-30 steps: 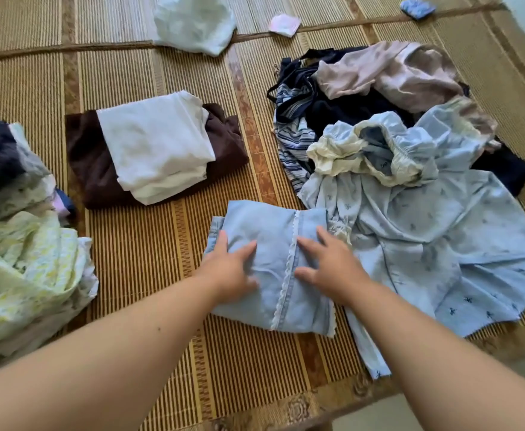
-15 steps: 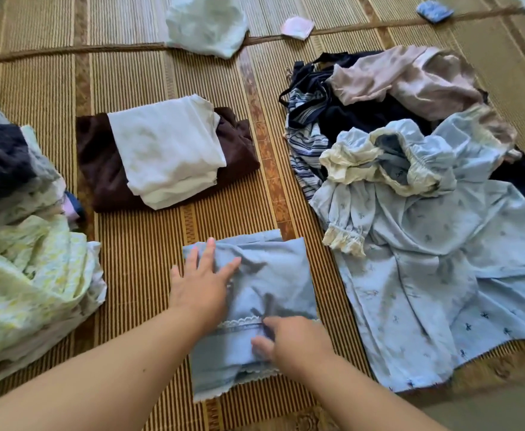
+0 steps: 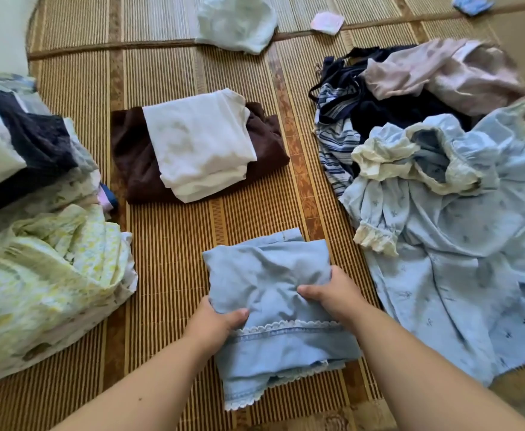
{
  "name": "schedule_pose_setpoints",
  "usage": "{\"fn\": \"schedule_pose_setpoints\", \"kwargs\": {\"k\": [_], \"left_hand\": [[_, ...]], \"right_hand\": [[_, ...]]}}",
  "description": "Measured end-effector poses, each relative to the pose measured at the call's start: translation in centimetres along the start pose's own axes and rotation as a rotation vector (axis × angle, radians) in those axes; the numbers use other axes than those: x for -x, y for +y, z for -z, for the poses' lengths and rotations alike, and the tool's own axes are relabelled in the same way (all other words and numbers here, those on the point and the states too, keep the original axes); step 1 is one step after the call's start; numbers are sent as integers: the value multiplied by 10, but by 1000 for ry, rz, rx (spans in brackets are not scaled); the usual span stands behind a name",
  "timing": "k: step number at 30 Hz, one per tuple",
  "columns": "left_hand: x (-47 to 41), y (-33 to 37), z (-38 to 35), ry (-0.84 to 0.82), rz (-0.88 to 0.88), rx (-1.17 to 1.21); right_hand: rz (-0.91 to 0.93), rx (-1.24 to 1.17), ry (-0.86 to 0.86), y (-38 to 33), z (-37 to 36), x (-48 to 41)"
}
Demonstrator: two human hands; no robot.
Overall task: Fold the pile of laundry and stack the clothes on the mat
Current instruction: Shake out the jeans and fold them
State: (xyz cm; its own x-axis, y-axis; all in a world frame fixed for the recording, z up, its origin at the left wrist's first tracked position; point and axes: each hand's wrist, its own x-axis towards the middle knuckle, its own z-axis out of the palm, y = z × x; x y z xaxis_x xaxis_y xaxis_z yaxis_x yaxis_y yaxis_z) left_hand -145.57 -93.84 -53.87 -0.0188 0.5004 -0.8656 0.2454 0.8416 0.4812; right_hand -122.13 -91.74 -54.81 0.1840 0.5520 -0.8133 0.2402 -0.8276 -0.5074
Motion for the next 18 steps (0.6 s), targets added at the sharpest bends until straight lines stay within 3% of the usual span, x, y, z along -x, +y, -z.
{"fn": "schedule_pose_setpoints", "kwargs": {"k": [5, 8, 12, 18], "left_hand": [[22, 16, -5, -170, -174, 34], [25, 43, -4, -215, -298, 16], [21, 104, 29, -117, -467, 55], [-7, 196, 106, 75, -647, 152]], "right_hand": [[-38, -41, -89, 8, 0, 8], [31, -135, -32, -6, 11, 12], [238, -228, 82, -72, 24, 11], [528, -199, 79, -208, 7, -6]]}}
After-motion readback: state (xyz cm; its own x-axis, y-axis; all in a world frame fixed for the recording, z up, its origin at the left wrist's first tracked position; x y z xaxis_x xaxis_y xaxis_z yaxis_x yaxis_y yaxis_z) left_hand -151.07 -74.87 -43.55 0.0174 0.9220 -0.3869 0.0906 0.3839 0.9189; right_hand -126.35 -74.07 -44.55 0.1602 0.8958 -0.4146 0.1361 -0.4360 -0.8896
